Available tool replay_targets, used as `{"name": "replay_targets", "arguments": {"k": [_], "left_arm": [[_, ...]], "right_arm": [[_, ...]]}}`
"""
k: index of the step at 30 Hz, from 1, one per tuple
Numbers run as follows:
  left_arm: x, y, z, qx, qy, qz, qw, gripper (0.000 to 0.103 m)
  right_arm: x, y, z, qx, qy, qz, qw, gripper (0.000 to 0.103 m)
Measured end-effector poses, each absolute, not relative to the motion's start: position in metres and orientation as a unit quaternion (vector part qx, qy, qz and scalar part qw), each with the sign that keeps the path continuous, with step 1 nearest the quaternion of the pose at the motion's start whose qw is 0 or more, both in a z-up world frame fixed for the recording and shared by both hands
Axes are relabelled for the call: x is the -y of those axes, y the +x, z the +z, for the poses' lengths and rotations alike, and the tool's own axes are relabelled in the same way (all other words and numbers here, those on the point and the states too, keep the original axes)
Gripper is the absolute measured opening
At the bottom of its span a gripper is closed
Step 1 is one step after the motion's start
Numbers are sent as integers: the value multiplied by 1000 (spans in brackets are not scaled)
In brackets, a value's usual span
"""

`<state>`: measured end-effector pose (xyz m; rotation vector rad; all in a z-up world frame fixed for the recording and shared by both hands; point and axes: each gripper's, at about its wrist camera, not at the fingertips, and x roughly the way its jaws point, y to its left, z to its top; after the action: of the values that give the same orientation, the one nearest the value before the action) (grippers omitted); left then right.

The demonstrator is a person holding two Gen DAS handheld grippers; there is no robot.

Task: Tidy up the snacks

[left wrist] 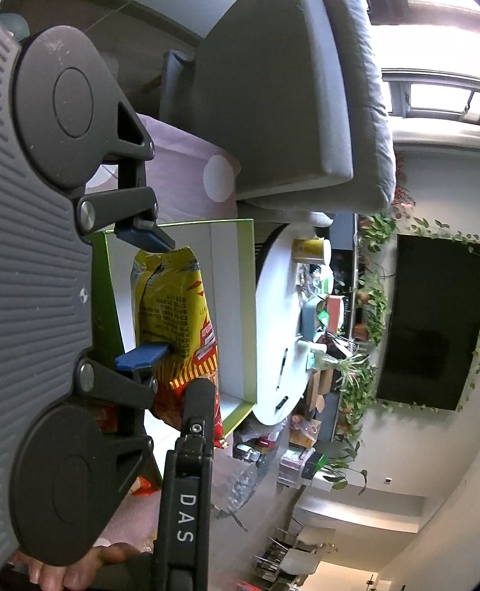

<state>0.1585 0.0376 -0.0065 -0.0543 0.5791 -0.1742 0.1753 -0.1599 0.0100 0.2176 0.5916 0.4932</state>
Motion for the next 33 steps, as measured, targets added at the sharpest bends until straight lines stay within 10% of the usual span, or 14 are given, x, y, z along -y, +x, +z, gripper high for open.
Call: {"name": "replay_targets", "arguments": {"k": [17, 33], "left_arm": [[-41, 176, -24, -316, -26, -76, 945, 52], [-54, 146, -12, -281, -22, -43, 959, 74]], "right_arm": [[153, 187, -9, -324, 107, 237, 910, 48], [168, 164, -1, -304, 109, 223, 920, 53]]}}
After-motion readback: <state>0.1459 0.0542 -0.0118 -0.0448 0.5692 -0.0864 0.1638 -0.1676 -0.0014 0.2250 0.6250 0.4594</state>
